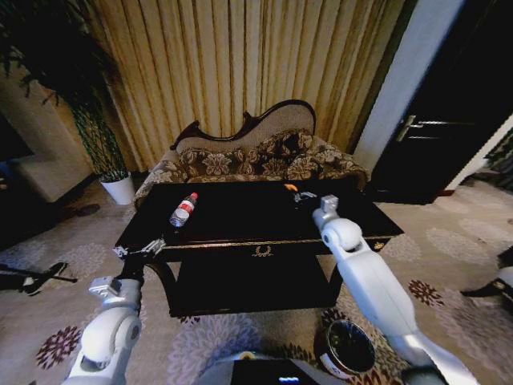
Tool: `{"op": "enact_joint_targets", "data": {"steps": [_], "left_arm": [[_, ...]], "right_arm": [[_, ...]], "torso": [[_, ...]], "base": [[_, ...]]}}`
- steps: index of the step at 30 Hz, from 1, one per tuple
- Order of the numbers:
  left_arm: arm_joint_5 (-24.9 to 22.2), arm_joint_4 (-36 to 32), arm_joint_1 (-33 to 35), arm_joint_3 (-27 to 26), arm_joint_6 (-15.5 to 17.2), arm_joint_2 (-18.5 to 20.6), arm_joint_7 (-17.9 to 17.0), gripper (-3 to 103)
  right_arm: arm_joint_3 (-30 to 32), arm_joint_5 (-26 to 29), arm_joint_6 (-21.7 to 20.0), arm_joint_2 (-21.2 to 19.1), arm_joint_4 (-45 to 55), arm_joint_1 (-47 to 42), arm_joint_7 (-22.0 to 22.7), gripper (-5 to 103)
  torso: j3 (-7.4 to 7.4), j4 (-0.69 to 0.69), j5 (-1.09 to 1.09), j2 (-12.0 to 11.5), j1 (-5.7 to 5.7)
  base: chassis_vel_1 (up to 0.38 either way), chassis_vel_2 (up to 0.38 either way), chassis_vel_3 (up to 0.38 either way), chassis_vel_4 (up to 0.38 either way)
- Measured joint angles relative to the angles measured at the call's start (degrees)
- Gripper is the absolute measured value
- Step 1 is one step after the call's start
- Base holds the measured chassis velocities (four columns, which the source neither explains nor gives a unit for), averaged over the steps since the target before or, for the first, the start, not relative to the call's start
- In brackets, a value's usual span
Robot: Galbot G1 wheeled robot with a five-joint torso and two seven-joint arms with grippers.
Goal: Move to the front of the table and place the trash on the table into the trash bin.
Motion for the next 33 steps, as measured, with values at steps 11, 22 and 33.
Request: {"op": "enact_joint_targets", "data": {"steps": [11,22,33], "left_arm": [[0.0,1.0,-0.1,-0.6,-0.3,0.2,0.1,100],[-0.1,1.0,0.4,-1.2,-0.6,0.5,0.2,100],[0.0,0.8,0.5,-1.1,-0.6,0.6,0.2,100]], "right_arm": [[7.0,-1.0,5.4,0.6,2.6,-9.1,0.0,3],[7.1,-0.8,5.4,1.9,3.3,-10.0,0.0,3],[9.0,-0.7,6.3,1.9,2.8,-11.6,0.0,3]], "torso": [[0.0,-0.01,0.0,0.0,0.0],[0.01,0.0,0.0,0.0,0.02],[-0.01,-0.01,0.0,0.0,-0.03]], "base": [[0.0,0.0,0.0,0.0],[0.023,-0.018,-0.022,0.026],[0.15,-0.153,-0.152,0.144]]}}
